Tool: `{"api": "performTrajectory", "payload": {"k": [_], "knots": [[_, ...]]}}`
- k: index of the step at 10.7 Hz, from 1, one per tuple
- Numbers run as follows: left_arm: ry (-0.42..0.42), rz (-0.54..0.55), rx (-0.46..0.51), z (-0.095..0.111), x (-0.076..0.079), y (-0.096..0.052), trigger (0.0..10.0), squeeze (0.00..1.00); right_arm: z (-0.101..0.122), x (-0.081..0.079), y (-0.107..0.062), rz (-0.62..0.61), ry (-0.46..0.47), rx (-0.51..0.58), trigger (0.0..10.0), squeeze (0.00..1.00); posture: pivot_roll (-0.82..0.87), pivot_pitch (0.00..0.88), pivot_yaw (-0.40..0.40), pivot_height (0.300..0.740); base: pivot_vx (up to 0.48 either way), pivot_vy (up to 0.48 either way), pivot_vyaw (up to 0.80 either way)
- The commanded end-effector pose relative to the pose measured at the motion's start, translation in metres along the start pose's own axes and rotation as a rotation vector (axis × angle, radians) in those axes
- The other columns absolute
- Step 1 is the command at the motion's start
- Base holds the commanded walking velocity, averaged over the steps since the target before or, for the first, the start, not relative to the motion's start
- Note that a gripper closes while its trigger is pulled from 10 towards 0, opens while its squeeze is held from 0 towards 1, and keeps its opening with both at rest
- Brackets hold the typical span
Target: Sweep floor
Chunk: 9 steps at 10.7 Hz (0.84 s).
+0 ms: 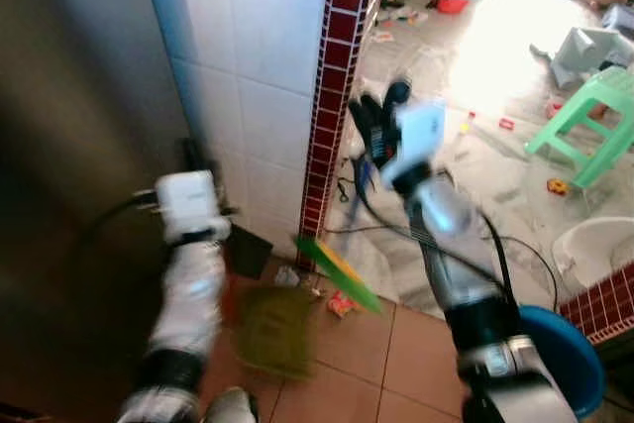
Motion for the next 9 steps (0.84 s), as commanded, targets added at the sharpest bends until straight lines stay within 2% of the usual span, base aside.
{"api": "performTrajectory", "payload": {"k": [1, 4, 7, 9], "knots": [[-0.003, -0.014, 0.049, 0.017, 0.0, 0.002, 10.0, 0.0, 0.027, -0.006, 0.006, 0.031, -0.067, 0.106, 10.0, 0.0, 0.01, 0.011, -0.055, 0.74, 0.0, 0.0, 0.0], [-0.007, -0.061, 0.078, 0.036, -0.001, -0.013, 10.0, 0.0, 0.022, -0.003, 0.001, 0.0, -0.141, 0.099, 10.0, 0.0, 0.03, 0.012, -0.054, 0.74, 0.0, 0.0, 0.0], [-0.035, -0.095, 0.047, 0.037, -0.001, -0.021, 10.0, 0.0, 0.017, 0.002, -0.003, -0.039, -0.178, 0.09, 10.0, 0.0, 0.03, 0.003, -0.048, 0.74, 0.0, 0.0, 0.0], [-0.111, -0.286, 0.059, 0.043, 0.023, -0.027, 10.0, 0.0, 0.014, 0.017, -0.006, -0.127, -0.256, 0.07, 10.0, 0.0, 0.02, 0.002, -0.045, 0.74, 0.0, 0.0, 0.0]]}}
Point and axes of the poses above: a point about 5 cm out from each wrist's last joint towards the gripper, its own y axis pointing out of the wrist towards the gripper, its own z axis along the axis of the wrist's last joint, x = y × z, the point moved 3 cm from there along y, pointing out of the wrist towards the gripper, and after that the axes turned 15 degrees about y, right-handed, at the moved point
